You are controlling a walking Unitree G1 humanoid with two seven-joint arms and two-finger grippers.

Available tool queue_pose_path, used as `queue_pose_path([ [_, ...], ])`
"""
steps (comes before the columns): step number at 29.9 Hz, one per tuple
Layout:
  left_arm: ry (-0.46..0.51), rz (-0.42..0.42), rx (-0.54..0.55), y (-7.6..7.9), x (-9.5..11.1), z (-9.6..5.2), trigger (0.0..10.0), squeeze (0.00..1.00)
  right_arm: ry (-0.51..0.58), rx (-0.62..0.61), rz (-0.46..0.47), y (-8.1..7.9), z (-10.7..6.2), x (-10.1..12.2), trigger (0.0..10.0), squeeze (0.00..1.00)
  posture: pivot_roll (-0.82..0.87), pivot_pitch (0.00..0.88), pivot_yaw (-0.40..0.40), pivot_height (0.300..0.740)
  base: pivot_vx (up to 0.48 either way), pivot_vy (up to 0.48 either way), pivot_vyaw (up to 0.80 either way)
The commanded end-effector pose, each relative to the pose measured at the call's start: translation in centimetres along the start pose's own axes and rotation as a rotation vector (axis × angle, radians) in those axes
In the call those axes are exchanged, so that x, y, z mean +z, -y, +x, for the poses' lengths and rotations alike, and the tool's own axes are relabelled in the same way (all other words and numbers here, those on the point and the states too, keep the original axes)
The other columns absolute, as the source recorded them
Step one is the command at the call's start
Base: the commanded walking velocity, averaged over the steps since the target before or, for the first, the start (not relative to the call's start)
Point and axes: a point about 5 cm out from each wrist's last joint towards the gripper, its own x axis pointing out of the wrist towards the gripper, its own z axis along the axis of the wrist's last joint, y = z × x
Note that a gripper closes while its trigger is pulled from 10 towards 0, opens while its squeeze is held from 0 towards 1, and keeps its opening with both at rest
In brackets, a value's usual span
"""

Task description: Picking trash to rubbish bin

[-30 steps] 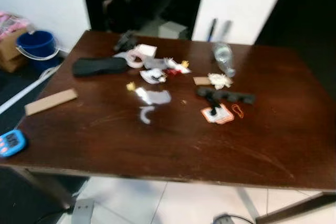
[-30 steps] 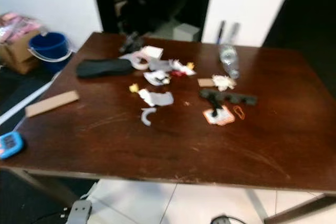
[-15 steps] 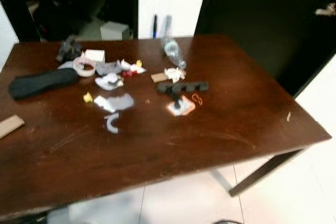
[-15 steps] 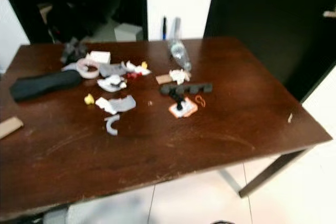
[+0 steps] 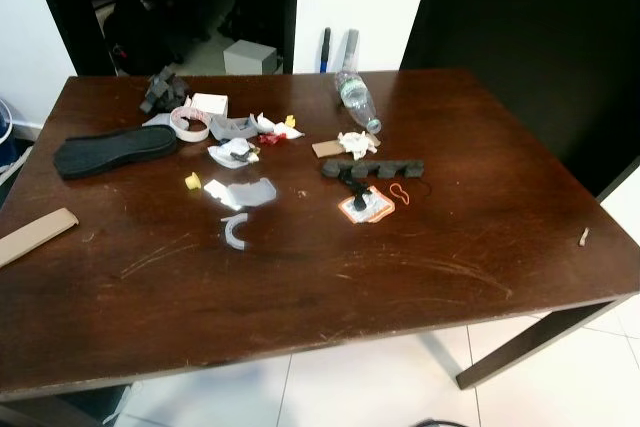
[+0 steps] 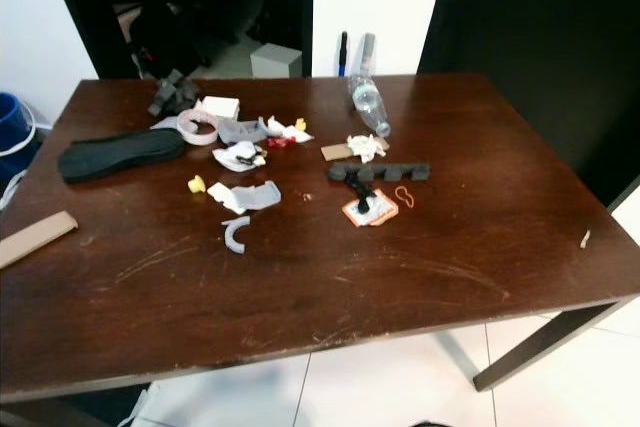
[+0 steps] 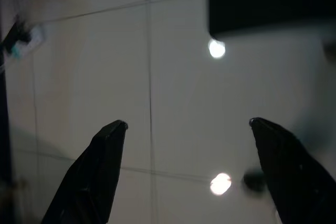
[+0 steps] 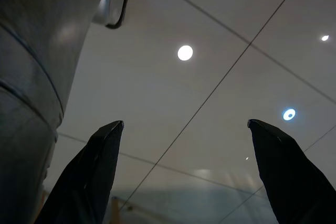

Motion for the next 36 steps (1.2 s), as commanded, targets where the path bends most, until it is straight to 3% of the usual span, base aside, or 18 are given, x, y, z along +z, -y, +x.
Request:
queue_pose_path([
  [1,0.139,-0.113,0.107,-2.3,3.8,0.5,10.0,0.0,0.0,0.002,-0.012,0.1,0.0,0.0,10.0,0.0,0.19,0.088,-0.058,0.74,0.0,0.0,0.0],
  [2,0.139,-0.113,0.107,-2.3,3.8,0.5,10.0,0.0,0.0,0.002,-0.012,0.1,0.0,0.0,10.0,0.0,0.19,0.088,-0.058,0.74,0.0,0.0,0.0],
  [4,0.333,-0.156,0.113,-2.6,9.6,0.3,10.0,0.0,0.005,0.004,-0.026,0.0,0.0,0.2,10.0,0.0,0.2,0.09,-0.065,0.74,0.0,0.0,0.0],
  [5,0.333,-0.156,0.113,-2.6,9.6,0.3,10.0,0.0,0.005,0.004,-0.026,0.0,0.0,0.2,10.0,0.0,0.2,0.09,-0.065,0.74,0.0,0.0,0.0],
  [9,0.709,-0.195,0.013,-0.4,20.2,-2.7,10.0,0.0,0.007,0.008,-0.045,-0.2,0.0,0.3,10.0,0.0,0.22,0.095,-0.07,0.74,0.0,0.0,0.0],
  [14,0.832,-0.196,-0.032,0.9,23.1,-4.4,10.0,0.0,0.007,0.01,-0.048,-0.2,0.0,0.3,10.0,0.0,0.22,0.095,-0.07,0.74,0.0,0.0,0.0],
  [16,0.927,-0.192,-0.08,2.1,25.1,-6.0,10.0,0.0,0.008,0.012,-0.049,-0.3,0.0,0.3,10.0,0.0,0.22,0.096,-0.068,0.74,0.0,0.0,0.0],
  [18,1.139,-0.198,-0.227,5.0,29.2,-10.3,10.0,0.0,0.01,0.016,-0.05,-0.3,0.0,0.4,10.0,0.0,0.21,0.095,-0.062,0.74,0.0,0.0,0.0],
  [20,1.259,-0.226,-0.437,8.0,31.5,-14.4,10.0,0.0,0.012,0.017,-0.046,-0.3,0.0,0.5,10.0,0.0,0.2,0.095,-0.057,0.74,0.0,0.0,0.0],
  [21,1.259,-0.226,-0.437,8.0,31.5,-14.4,10.0,0.0,0.012,0.017,-0.046,-0.3,0.0,0.5,10.0,0.0,0.2,0.095,-0.057,0.74,0.0,0.0,0.0],
  [23,1.291,-0.247,-0.642,10.5,32.2,-17.1,10.0,0.0,0.012,0.017,-0.042,-0.3,0.0,0.5,10.0,0.0,0.2,0.095,-0.057,0.74,0.0,0.0,0.0],
  [24,1.291,-0.247,-0.642,10.5,32.2,-17.1,10.0,0.0,0.012,0.017,-0.042,-0.3,0.0,0.5,10.0,0.0,0.2,0.095,-0.057,0.74,0.0,0.0,0.0],
  [28,1.292,-0.139,-1.147,16.3,31.0,-22.8,10.0,0.0,0.011,0.014,-0.037,-0.2,0.0,0.5,10.0,0.0,0.18,0.101,-0.053,0.74,0.0,0.0,0.0],
  [29,1.292,-0.139,-1.147,16.3,31.0,-22.8,10.0,0.0,0.011,0.014,-0.037,-0.2,0.0,0.5,10.0,0.0,0.18,0.101,-0.053,0.74,0.0,0.0,0.0],
  [30,1.224,-0.038,-1.369,19.4,28.8,-25.1,10.0,0.0,0.011,0.013,-0.033,-0.2,0.0,0.5,10.0,0.0,0.18,0.102,-0.052,0.74,0.0,0.0,0.0],
  [31,1.224,-0.038,-1.369,19.4,28.8,-25.1,10.0,0.0,0.011,0.013,-0.033,-0.2,0.0,0.5,10.0,0.0,0.18,0.102,-0.052,0.74,0.0,0.0,0.0],
  [33,1.096,0.11,-1.55,22.5,25.8,-26.9,10.0,0.0,0.012,0.011,-0.028,-0.2,0.0,0.7,10.0,0.0,0.17,0.103,-0.048,0.74,0.0,0.0,0.0],
  [36,1.045,0.203,-1.637,23.8,24.0,-27.8,10.0,0.0,0.014,0.011,-0.025,-0.3,0.0,0.8,10.0,0.0,0.16,0.104,-0.044,0.74,0.0,0.0,0.0],
])
